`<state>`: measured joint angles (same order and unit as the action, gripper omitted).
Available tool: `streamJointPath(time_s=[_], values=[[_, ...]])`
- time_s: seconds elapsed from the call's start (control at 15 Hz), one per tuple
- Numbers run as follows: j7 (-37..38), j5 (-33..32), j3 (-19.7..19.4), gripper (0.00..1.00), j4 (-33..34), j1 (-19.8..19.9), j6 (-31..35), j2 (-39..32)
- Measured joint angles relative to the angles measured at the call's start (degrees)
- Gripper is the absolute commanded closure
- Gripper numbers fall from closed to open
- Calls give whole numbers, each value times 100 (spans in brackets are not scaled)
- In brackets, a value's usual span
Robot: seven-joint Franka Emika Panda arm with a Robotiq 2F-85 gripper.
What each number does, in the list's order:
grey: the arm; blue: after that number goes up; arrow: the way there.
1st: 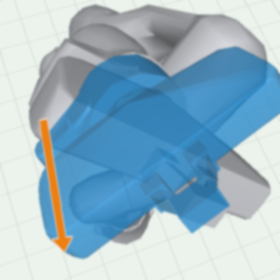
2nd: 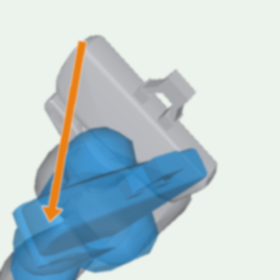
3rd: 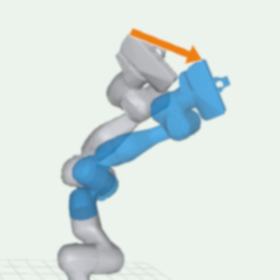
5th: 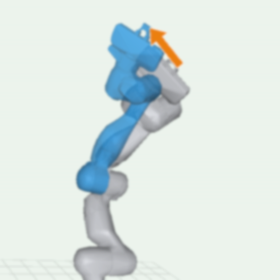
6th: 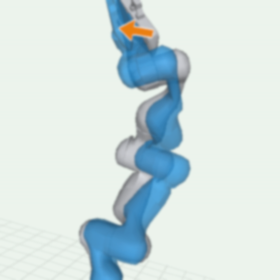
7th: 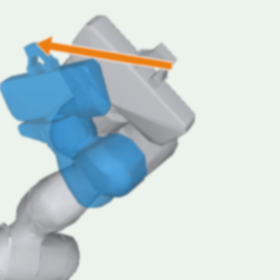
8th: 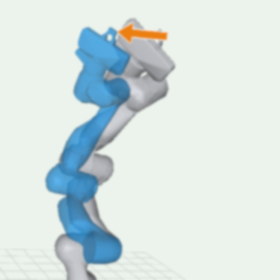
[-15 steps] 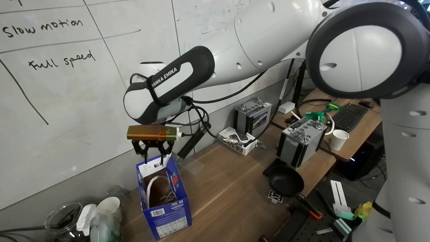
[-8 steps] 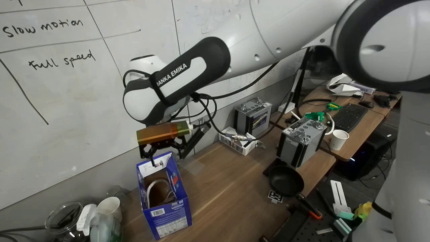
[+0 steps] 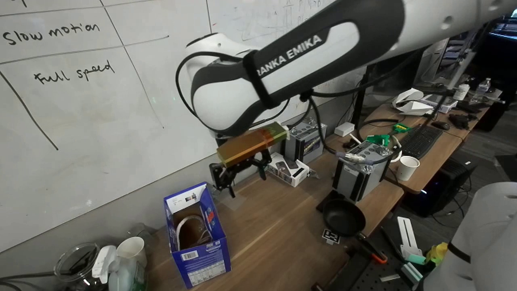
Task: Put the ropes in the box one at a time
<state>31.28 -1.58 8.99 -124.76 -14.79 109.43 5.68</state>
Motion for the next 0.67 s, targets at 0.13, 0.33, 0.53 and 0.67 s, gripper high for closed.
streamJointPath(time_s=[0.13,0.33,0.53,0.67], values=[[-196,0,24,0,-501,47,-49,637],[-383,0,19,0,-1188,101,-73,1597],[-672,0,-141,0,-1767,62,-101,2553],[-828,0,-274,0,-2095,51,-251,3202]])
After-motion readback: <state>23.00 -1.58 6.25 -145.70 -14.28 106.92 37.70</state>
